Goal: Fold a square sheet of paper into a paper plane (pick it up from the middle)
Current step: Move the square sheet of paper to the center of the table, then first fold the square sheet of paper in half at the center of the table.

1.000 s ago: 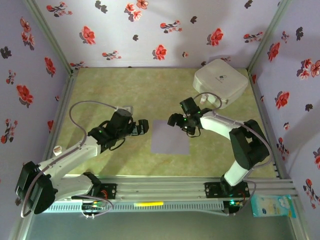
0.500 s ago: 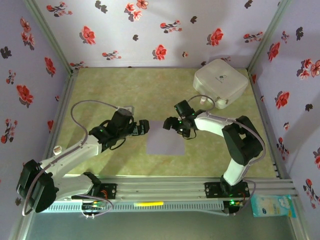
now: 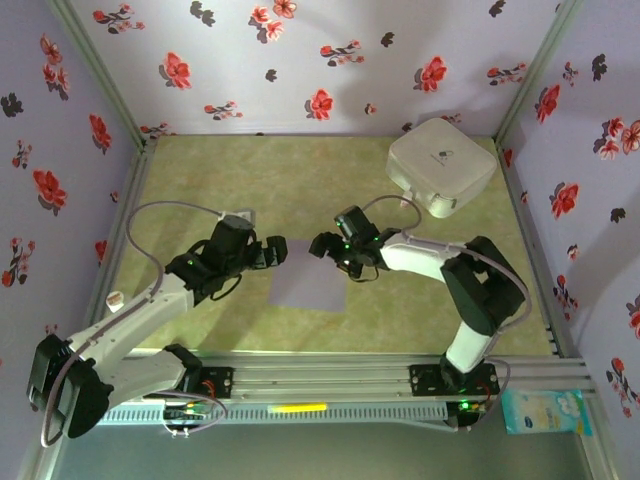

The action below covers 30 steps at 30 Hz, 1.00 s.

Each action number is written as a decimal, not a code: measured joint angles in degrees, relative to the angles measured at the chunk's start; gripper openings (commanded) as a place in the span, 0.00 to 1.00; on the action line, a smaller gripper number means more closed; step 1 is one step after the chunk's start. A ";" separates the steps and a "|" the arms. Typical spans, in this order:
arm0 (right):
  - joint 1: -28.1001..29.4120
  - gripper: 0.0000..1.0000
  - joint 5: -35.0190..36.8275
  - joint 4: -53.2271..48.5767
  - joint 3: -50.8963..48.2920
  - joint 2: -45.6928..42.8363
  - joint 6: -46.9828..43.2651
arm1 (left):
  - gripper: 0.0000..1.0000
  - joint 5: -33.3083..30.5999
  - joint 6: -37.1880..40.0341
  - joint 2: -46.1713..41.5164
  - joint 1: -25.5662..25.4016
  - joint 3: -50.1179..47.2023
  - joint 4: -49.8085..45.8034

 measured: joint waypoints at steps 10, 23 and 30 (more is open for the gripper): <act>-9.70 0.90 6.84 -2.56 -8.46 -16.13 -3.02 | 0.83 4.83 2.45 17.59 -2.51 14.16 -7.89; -12.79 0.99 3.96 -5.64 -15.34 -26.47 -7.98 | 0.86 2.12 1.09 45.40 -10.27 36.98 -23.76; -12.81 0.99 3.50 -5.86 -17.62 -29.66 -10.01 | 0.87 2.14 -2.84 46.99 -10.62 37.16 -26.38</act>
